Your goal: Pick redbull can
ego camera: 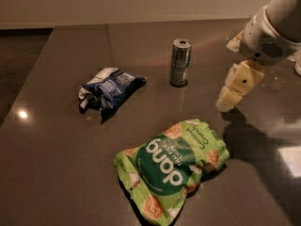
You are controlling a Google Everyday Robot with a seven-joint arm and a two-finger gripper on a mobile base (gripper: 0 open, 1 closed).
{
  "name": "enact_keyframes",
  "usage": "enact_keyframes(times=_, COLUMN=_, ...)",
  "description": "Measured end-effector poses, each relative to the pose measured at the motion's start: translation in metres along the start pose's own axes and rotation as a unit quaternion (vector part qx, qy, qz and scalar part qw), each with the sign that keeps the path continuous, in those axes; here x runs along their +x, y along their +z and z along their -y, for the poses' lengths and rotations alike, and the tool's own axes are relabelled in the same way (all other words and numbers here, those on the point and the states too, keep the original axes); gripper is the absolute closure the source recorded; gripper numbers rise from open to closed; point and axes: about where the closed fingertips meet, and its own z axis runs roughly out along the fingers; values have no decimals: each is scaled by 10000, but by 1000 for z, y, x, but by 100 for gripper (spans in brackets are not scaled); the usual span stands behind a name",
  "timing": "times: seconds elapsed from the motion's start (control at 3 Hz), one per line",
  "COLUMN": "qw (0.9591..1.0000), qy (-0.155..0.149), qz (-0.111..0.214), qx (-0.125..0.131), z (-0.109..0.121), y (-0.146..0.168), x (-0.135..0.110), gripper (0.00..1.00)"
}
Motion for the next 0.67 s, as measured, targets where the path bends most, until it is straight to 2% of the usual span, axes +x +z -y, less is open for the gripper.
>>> enact_keyframes(times=0.33, qw=9998, qy=84, qz=158, qx=40, z=21, y=30, x=-20, gripper=0)
enact_keyframes(times=0.67, qw=9992, qy=252, qz=235, qx=192, z=44, y=47, x=-29, gripper=0)
